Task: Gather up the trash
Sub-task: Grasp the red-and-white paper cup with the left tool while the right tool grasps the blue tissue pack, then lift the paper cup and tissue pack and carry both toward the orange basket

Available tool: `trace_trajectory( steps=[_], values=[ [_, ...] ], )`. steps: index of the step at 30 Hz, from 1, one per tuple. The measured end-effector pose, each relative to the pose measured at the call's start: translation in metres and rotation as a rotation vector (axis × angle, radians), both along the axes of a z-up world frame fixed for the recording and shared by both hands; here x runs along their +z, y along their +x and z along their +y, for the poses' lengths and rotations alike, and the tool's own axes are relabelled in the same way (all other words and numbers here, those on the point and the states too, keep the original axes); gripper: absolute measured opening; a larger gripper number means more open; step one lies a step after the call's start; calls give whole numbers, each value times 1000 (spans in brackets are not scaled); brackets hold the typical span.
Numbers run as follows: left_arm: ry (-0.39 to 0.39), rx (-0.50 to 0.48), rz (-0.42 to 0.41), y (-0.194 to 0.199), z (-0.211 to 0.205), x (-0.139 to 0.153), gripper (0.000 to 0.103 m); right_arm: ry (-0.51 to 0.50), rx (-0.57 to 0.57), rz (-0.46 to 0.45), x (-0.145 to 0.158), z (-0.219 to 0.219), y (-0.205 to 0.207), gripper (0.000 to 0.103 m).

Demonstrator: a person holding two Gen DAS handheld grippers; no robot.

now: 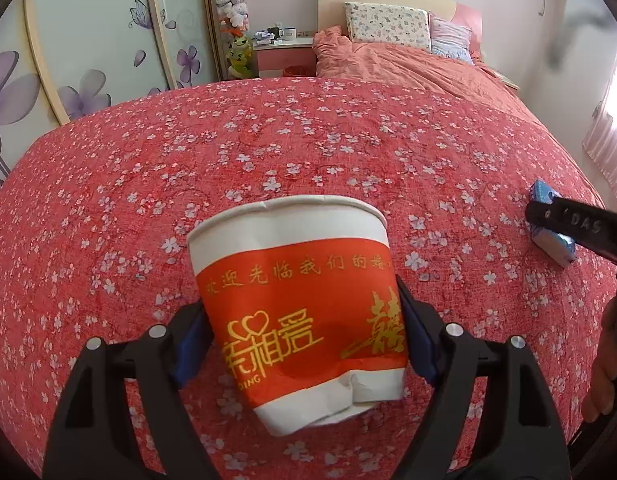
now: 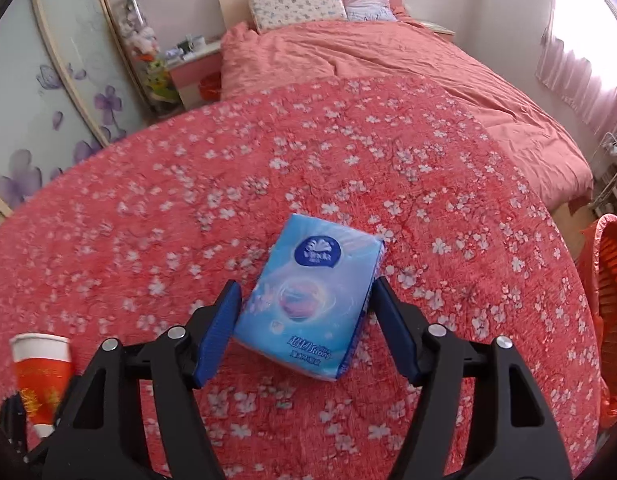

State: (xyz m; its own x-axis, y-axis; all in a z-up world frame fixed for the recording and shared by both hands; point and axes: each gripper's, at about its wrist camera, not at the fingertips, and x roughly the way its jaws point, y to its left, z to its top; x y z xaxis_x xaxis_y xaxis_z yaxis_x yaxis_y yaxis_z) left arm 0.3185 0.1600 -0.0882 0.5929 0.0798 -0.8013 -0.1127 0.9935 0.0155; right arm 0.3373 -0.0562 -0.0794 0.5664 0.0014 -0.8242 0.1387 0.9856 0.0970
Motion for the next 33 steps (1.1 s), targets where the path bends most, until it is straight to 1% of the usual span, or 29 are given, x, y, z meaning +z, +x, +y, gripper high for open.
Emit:
trace_trajectory(
  steps=[3, 5, 8, 12, 15, 18, 23, 28, 30, 33],
  values=[
    [-2, 0, 0, -1, 3, 0, 78, -7, 17, -4, 0, -4, -5, 58],
    [-3, 0, 0, -2, 4, 0, 79, -9, 52, -5, 1, -10, -16, 57],
    [-2, 0, 0, -1, 3, 0, 79, -19, 108, -9, 0, -22, -40, 57],
    [-2, 0, 0, -1, 3, 0, 79, -7, 223, -25, -3, -44, -88, 58],
    [-2, 0, 0, -1, 3, 0, 79, -36, 268, -53, -2, -47, -108, 58],
    [-2, 0, 0, -1, 3, 0, 79, -72, 259, -72, 0, -46, -118, 58],
    [-2, 1, 0, -1, 3, 0, 79, -55, 200, -52, -2, -47, -113, 61],
    [-2, 1, 0, -1, 3, 0, 79, -70, 166, -35, -3, -48, -113, 61],
    [-2, 1, 0, -1, 3, 0, 79, -63, 174, -37, -3, -48, -114, 54],
    [-2, 1, 0, -1, 3, 0, 79, -69, 206, -74, 3, -42, -113, 53]
  ],
)
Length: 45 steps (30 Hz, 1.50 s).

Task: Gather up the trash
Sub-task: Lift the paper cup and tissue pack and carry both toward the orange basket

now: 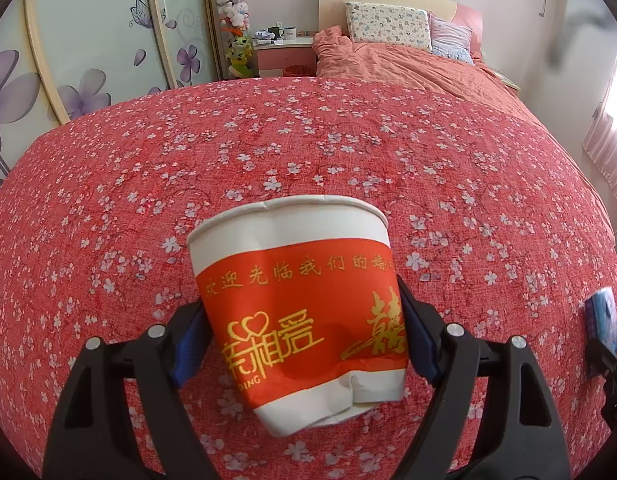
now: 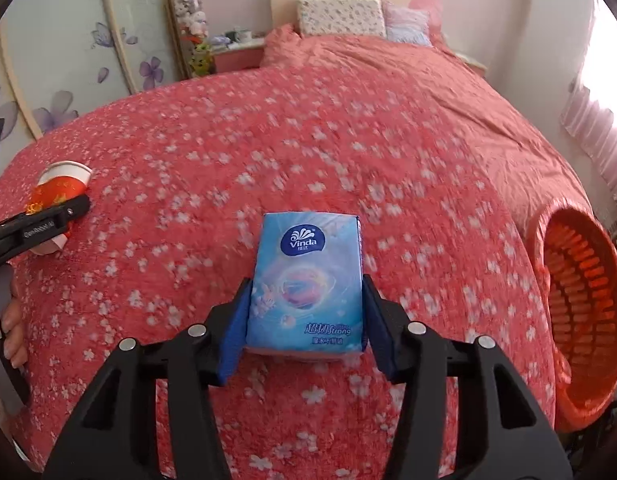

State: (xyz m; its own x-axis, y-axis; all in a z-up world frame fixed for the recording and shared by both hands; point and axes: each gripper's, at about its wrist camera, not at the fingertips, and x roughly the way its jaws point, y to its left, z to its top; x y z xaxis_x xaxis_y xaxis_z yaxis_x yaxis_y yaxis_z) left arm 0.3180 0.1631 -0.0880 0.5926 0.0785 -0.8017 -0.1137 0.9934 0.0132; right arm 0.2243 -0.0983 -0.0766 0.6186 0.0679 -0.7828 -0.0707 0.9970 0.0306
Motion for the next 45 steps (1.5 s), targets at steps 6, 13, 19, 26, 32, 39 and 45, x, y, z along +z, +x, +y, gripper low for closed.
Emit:
trace_trajectory(
  steps=[6, 13, 19, 26, 32, 39, 45],
  values=[
    [1, 1, 0, 0, 0, 0, 79, 4, 14, 8, -8, 2, 6, 54],
    [5, 5, 2, 4, 2, 0, 80, 20, 12, -5, -10, -2, 5, 57],
    [-49, -13, -21, -6, 12, 2, 79, 52, 1, -9, -10, -9, 3, 57],
    [-28, -11, -28, -19, 11, 3, 78, 35, 13, -7, -10, -7, 3, 59],
    [-2, -19, -38, -29, 7, 8, 77, 72, 13, -19, -8, -13, -4, 49],
    [13, -47, -76, -43, -8, 38, 77, 91, 9, -82, 16, -24, -19, 48],
    [12, -78, -123, -56, -32, 69, 77, 86, 5, -161, 49, -34, -36, 49]
  ],
)
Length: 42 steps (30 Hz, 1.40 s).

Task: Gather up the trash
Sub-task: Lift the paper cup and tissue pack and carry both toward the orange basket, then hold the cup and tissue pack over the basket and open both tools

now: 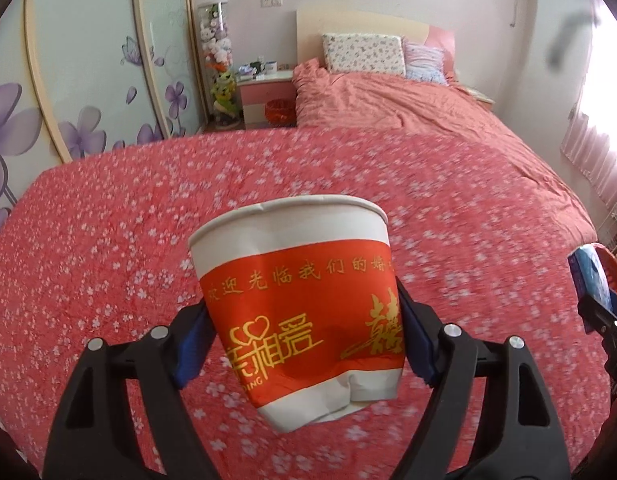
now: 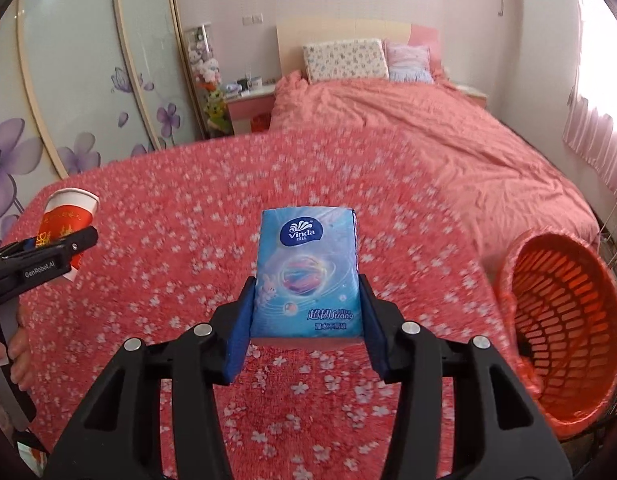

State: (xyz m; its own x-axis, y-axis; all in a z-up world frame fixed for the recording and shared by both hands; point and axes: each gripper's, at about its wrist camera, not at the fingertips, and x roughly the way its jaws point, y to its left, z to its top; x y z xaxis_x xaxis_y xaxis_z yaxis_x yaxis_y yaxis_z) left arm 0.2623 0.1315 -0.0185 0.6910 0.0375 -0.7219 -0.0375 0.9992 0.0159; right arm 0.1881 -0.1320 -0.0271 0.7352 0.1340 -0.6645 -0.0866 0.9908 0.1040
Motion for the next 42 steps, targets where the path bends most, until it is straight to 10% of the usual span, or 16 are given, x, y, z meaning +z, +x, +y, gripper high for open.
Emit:
trace_trajectory(
  steps=[42],
  values=[
    [-15, -419, -129, -59, -259, 65, 77, 31, -299, -191, 45, -163, -80, 49]
  ],
)
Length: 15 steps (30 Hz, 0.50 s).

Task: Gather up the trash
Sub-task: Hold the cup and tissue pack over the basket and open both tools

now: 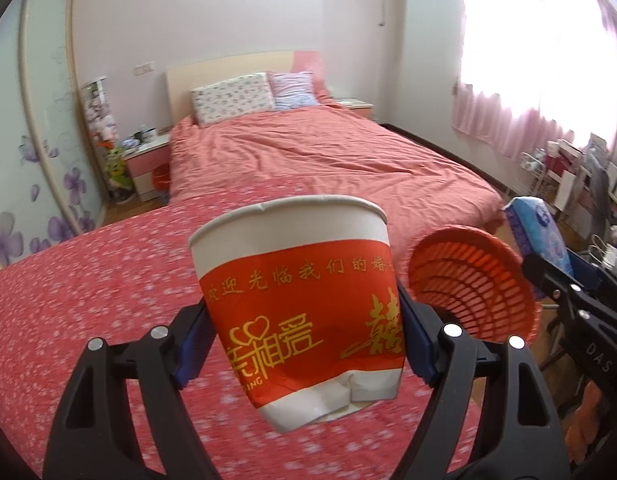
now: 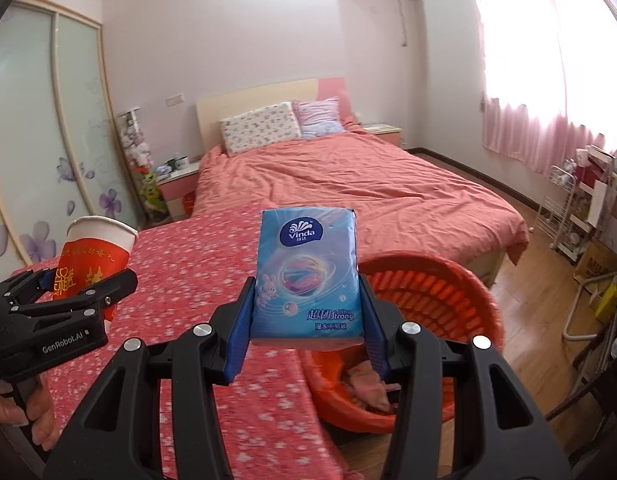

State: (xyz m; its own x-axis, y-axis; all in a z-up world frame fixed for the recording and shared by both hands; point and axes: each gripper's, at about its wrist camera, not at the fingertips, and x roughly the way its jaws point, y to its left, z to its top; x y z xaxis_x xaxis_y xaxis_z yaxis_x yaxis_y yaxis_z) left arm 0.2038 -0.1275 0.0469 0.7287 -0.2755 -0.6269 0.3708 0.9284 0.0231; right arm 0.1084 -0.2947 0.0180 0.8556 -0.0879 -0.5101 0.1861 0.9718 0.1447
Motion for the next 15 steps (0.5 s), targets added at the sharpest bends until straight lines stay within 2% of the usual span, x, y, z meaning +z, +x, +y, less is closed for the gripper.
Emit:
trace_trajectory(
  steps=[15],
  values=[
    [-57, -201, 53, 2, -110, -32, 77, 89, -117, 21, -27, -69, 4, 49]
  ],
)
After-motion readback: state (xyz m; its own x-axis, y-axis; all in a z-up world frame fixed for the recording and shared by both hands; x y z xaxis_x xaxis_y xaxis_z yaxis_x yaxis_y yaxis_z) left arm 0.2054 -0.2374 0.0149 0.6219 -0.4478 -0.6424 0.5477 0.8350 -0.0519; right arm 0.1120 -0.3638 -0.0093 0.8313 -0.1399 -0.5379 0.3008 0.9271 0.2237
